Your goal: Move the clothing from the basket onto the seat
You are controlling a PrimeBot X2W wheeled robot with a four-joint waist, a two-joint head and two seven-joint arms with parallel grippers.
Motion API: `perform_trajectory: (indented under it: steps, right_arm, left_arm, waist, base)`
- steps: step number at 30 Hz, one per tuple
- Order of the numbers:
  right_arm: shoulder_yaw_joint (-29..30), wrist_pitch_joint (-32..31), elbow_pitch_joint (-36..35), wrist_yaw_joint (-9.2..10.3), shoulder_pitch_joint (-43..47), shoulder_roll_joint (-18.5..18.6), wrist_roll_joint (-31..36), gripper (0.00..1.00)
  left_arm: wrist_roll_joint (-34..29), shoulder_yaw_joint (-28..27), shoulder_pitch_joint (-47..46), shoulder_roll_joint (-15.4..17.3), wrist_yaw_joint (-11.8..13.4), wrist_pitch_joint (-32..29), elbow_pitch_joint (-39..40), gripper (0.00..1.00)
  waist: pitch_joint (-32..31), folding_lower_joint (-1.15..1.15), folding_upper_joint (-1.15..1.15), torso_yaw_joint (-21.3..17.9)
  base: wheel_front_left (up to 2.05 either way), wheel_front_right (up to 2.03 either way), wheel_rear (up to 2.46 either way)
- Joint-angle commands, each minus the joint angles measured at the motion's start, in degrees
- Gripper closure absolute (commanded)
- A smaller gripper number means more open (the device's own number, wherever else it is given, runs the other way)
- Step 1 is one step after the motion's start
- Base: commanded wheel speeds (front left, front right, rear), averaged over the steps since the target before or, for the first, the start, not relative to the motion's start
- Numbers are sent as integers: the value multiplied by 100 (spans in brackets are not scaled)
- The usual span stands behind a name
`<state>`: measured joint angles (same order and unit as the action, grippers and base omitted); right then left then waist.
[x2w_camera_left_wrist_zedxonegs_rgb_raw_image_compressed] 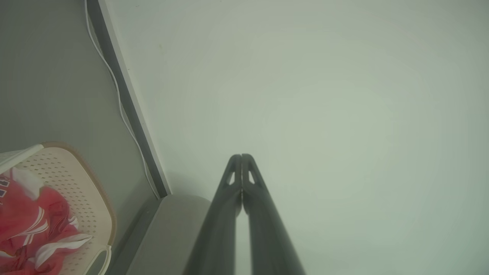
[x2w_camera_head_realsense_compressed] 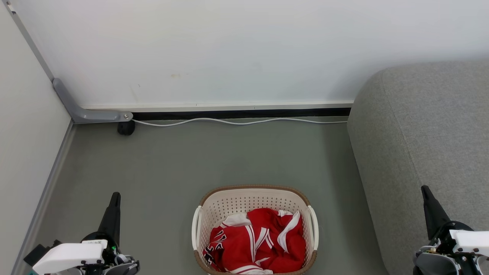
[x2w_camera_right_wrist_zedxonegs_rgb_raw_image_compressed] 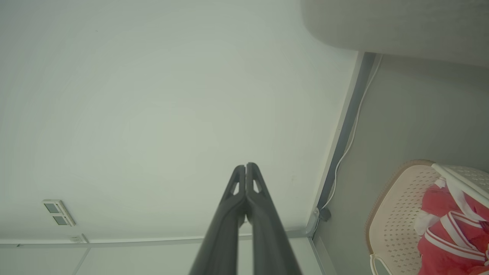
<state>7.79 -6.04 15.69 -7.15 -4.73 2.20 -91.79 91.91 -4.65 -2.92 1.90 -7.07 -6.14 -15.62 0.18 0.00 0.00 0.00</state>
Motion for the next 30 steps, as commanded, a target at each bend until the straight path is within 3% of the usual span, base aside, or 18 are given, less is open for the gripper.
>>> perform_trajectory:
  steps: [1,30]
  right_arm:
    - [-130,-43,-167,-34,-145,67,-40,100]
    - [-130,-43,-167,-34,-145,67,-40,100]
  left_arm:
    - [28,-184,-326,98,-42,-33,159,100]
    - [28,-184,-326,98,-42,-33,159,100]
  waist:
    - [0,0,0,0]
    - [0,0,0,0]
  base:
    - [0,0,0]
    - [0,0,0]
